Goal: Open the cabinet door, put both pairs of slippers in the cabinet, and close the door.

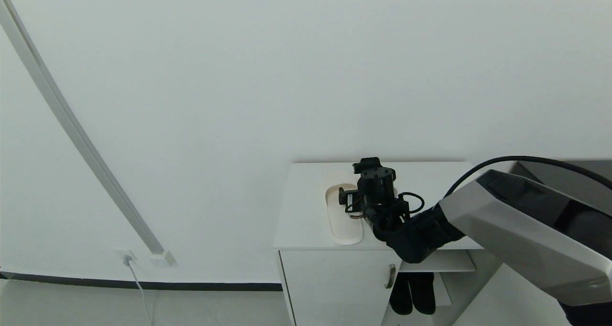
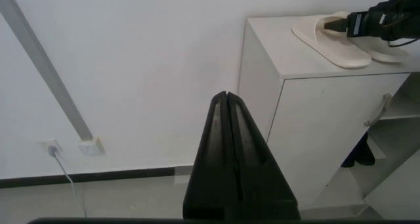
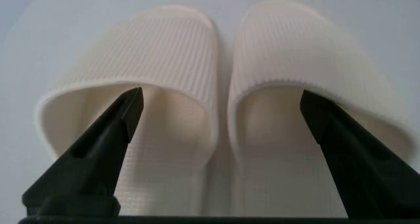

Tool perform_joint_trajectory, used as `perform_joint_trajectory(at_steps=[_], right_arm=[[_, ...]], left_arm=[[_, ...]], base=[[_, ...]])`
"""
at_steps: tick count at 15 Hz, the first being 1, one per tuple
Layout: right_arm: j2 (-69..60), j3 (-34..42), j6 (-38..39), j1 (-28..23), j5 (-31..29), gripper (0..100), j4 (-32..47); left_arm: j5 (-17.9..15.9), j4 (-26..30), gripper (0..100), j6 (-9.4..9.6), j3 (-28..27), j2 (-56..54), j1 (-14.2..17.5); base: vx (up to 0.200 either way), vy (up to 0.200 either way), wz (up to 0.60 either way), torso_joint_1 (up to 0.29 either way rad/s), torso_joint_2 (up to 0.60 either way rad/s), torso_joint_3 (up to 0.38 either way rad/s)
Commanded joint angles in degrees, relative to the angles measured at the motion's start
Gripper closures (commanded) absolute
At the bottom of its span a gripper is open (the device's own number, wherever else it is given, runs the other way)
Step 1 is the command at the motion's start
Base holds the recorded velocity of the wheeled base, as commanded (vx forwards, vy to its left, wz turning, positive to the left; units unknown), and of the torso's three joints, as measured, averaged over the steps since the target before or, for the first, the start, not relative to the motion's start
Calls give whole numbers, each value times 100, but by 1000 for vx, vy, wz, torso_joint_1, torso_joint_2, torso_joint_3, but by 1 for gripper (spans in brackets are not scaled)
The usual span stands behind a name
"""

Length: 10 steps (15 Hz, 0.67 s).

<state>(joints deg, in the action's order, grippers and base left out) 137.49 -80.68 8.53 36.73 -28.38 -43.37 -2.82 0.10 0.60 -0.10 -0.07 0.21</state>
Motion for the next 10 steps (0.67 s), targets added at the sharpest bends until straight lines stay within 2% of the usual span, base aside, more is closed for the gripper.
perform_joint_trajectory(at_steps=[1, 2, 3, 10], right_arm=[[156, -176, -1, -34, -1, 0, 13], [226, -282, -1, -61, -1, 0, 22], [235, -291, -1, -87, -1, 100, 40], [41, -176, -10, -78, -10, 100, 40]], left_arm=[[0, -1, 100, 2, 1, 7, 6], [0, -1, 100, 2, 1, 7, 6], [0, -1, 100, 2, 1, 7, -3], [0, -1, 100, -7, 1, 7, -3]], base=[[0, 0, 0, 0, 0, 0], [0, 0, 0, 0, 0, 0], [0, 0, 0, 0, 0, 0], [0, 0, 0, 0, 0, 0]])
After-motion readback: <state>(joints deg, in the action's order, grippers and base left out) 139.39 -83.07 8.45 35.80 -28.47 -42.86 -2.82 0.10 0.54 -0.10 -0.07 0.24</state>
